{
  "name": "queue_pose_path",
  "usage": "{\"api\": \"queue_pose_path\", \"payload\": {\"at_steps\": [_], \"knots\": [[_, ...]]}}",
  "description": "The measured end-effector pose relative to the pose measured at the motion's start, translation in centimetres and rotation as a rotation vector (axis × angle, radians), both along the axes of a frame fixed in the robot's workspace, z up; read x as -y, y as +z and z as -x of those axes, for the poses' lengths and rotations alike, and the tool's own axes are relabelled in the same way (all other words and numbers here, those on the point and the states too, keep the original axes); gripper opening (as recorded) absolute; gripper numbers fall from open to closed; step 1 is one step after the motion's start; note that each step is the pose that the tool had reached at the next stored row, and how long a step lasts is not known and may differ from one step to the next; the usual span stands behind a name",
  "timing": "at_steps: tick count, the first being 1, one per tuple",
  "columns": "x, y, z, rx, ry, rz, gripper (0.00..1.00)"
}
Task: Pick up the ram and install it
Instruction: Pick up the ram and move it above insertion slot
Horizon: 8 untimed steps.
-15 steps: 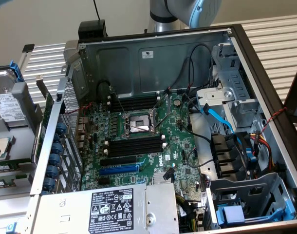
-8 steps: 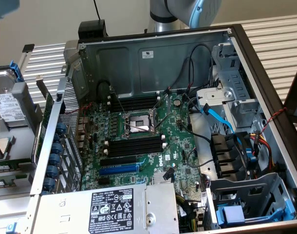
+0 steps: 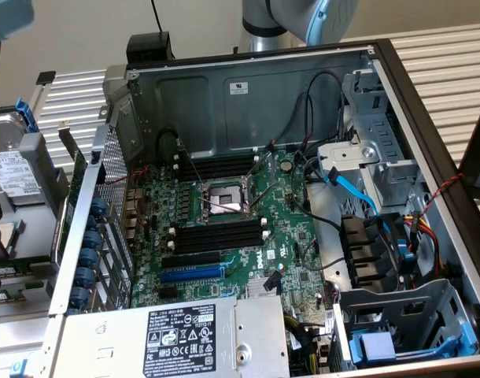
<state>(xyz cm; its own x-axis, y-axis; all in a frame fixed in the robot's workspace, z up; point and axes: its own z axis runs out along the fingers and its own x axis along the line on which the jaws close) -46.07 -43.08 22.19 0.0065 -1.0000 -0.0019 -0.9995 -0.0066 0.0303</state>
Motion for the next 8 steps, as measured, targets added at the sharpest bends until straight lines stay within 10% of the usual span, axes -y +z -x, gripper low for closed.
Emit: {"api": "queue_pose_path", "payload": {"at_steps": [8], "knots": [[0.19, -0.70, -0.02, 0.0005, 0.002, 0.0007, 0.42]]}}
